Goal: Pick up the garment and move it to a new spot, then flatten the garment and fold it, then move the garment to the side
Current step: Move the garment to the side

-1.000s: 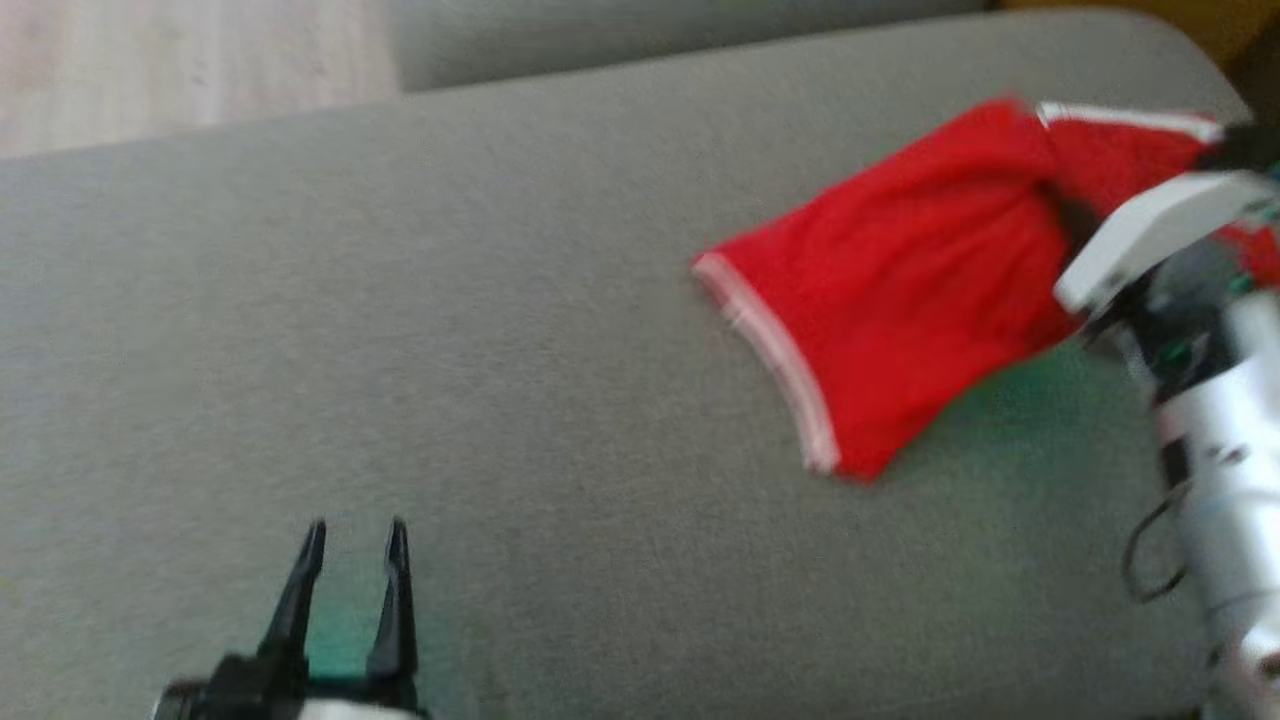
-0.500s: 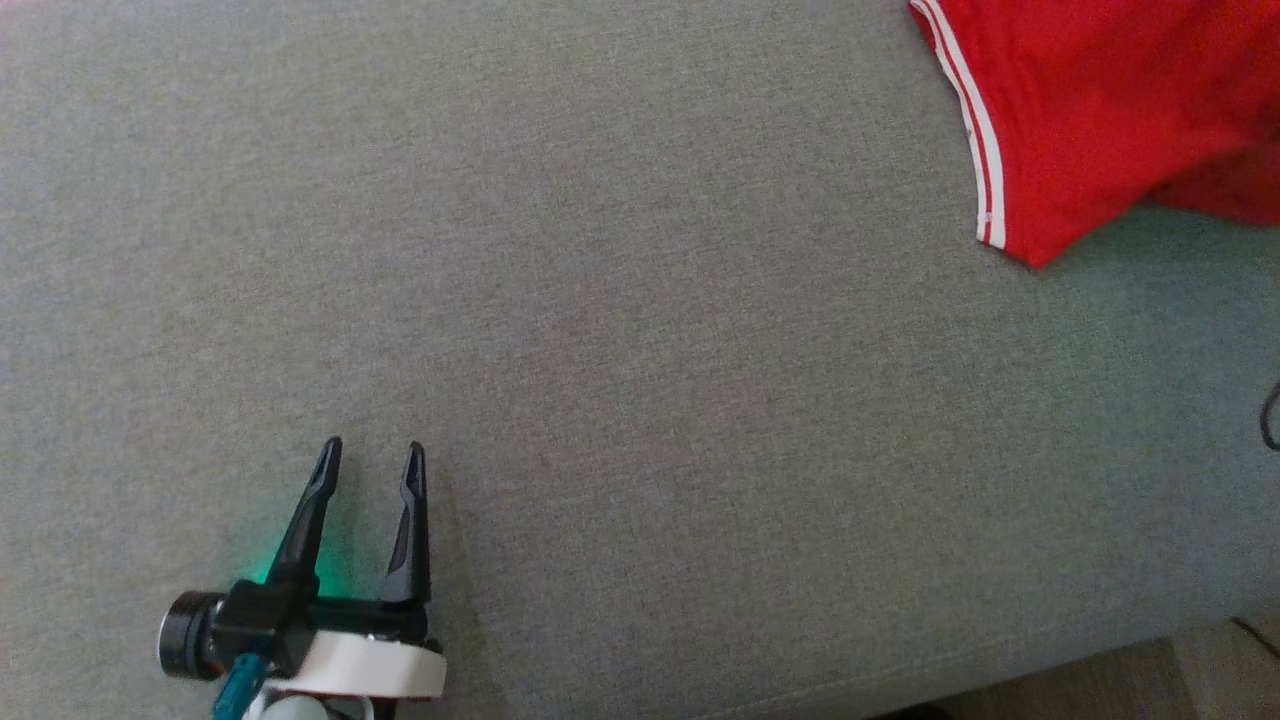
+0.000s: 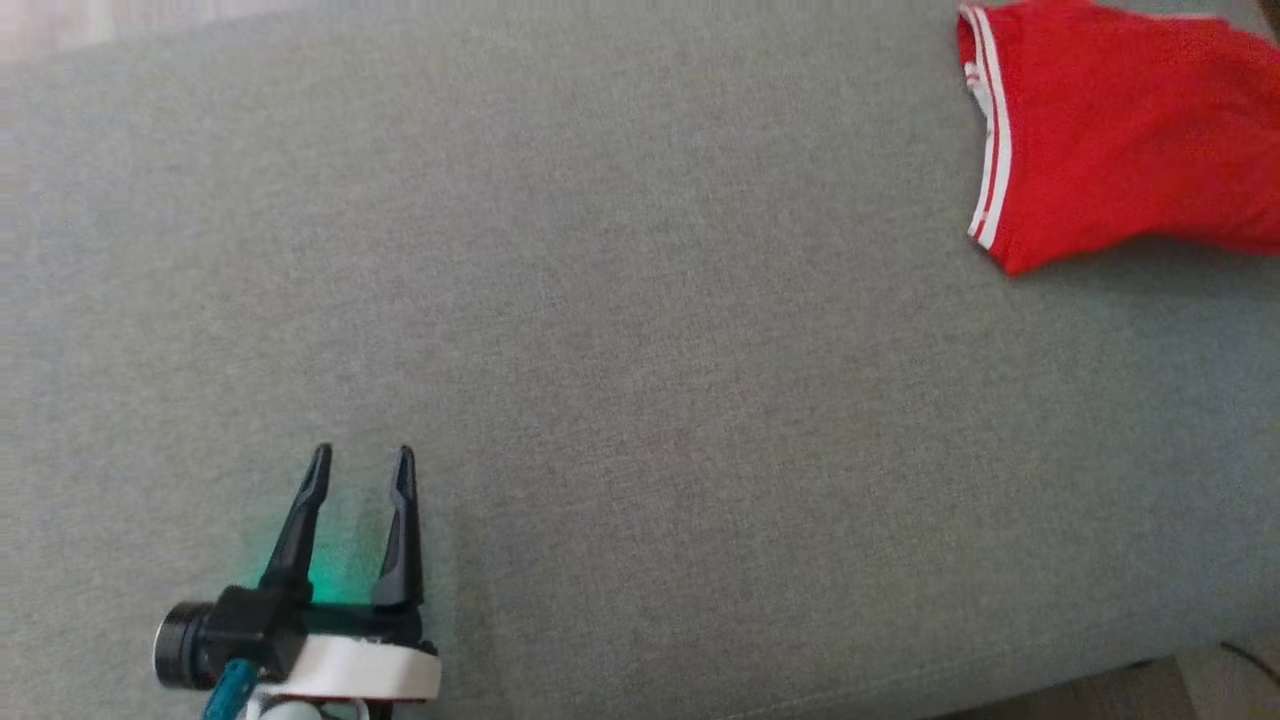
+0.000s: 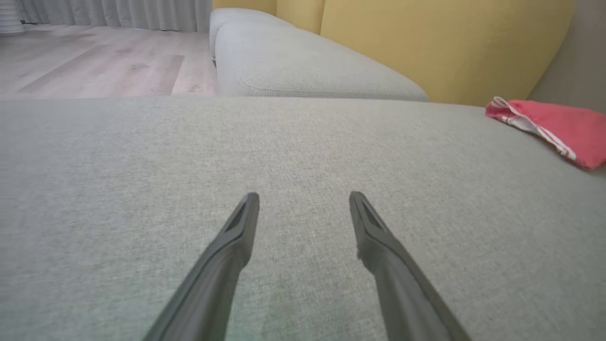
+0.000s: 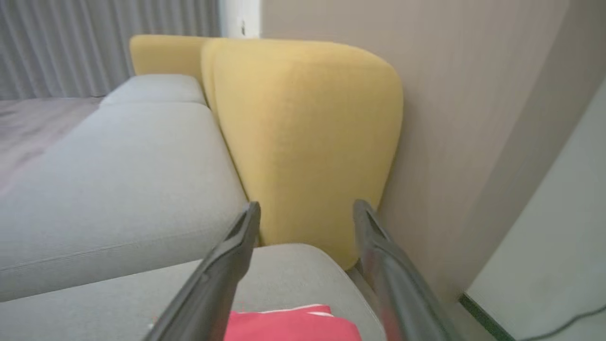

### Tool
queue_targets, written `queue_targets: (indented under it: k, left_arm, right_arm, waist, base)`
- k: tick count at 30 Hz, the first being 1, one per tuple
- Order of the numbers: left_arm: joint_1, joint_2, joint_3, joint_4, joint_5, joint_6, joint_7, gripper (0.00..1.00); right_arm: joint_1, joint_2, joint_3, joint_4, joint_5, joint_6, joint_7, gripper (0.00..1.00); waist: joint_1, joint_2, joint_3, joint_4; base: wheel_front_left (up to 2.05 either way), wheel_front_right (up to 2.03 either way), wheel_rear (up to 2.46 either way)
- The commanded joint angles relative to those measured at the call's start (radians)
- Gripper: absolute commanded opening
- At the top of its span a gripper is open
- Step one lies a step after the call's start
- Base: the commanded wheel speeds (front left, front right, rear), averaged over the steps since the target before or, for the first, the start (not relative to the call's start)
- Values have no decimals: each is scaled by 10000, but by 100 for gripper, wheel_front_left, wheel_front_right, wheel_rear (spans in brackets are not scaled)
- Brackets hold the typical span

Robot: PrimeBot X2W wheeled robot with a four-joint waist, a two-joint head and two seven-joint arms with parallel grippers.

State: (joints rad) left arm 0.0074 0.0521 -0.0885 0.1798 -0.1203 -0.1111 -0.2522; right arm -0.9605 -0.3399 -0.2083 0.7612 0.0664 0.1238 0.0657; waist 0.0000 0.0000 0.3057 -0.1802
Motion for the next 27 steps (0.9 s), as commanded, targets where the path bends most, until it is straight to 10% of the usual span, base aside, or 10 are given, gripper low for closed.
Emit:
queue_targets:
  k: [1, 16, 27]
  left_arm:
    - [226, -17, 360, -297, -259, 182, -95, 100]
    - [1766, -18, 630, -427, -1224, 956, -95, 100]
    - [2136, -18, 902, -81, -828, 911, -95, 100]
  right_arm:
    - [666, 288, 572, -916, -23, 69, -313, 100]
    - [7298, 1207, 1855, -5355, 43, 69, -1827, 100]
    - [10365, 2682, 1893, -5591, -973, 69, -3075, 100]
  waist:
    - [0, 0, -567, 177]
    - [0, 0, -3060, 1614]
    - [0, 0, -3562, 2115]
  base:
    - [0, 0, 0]
    - [0, 0, 0]
    - [0, 0, 0]
